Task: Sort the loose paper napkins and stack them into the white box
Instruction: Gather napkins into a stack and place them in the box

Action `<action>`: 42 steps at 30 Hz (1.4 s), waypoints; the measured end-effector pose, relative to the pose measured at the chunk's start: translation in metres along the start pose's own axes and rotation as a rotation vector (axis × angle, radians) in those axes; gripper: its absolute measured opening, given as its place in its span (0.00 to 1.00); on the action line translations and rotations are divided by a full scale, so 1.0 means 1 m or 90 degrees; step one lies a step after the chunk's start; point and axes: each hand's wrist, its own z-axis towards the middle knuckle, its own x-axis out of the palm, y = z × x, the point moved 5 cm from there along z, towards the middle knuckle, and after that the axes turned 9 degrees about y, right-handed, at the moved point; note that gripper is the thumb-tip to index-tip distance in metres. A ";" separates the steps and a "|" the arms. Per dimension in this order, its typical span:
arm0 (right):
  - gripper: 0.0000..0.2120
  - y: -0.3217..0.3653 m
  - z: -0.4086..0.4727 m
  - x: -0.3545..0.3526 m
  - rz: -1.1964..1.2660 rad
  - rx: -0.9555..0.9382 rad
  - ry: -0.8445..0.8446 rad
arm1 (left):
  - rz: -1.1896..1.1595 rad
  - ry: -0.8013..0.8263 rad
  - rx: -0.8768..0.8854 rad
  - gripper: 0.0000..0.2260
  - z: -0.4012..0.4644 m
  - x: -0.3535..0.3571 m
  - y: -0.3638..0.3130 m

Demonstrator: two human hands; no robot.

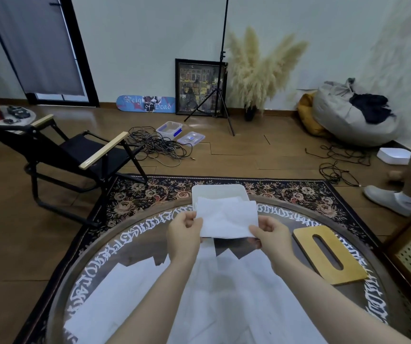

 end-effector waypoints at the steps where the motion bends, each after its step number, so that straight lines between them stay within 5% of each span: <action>1: 0.09 -0.001 0.008 0.000 0.002 0.002 -0.005 | 0.000 -0.001 -0.002 0.05 0.008 0.002 -0.001; 11: 0.05 0.010 0.072 0.005 -0.125 -0.016 -0.058 | 0.098 0.005 -0.022 0.04 0.074 0.012 -0.005; 24: 0.11 0.011 0.115 0.011 -0.441 -0.004 -0.090 | 0.421 0.018 -0.076 0.07 0.114 0.024 -0.003; 42: 0.11 0.024 0.103 0.009 -0.553 -0.117 -0.067 | 0.653 0.052 0.090 0.11 0.098 0.036 -0.017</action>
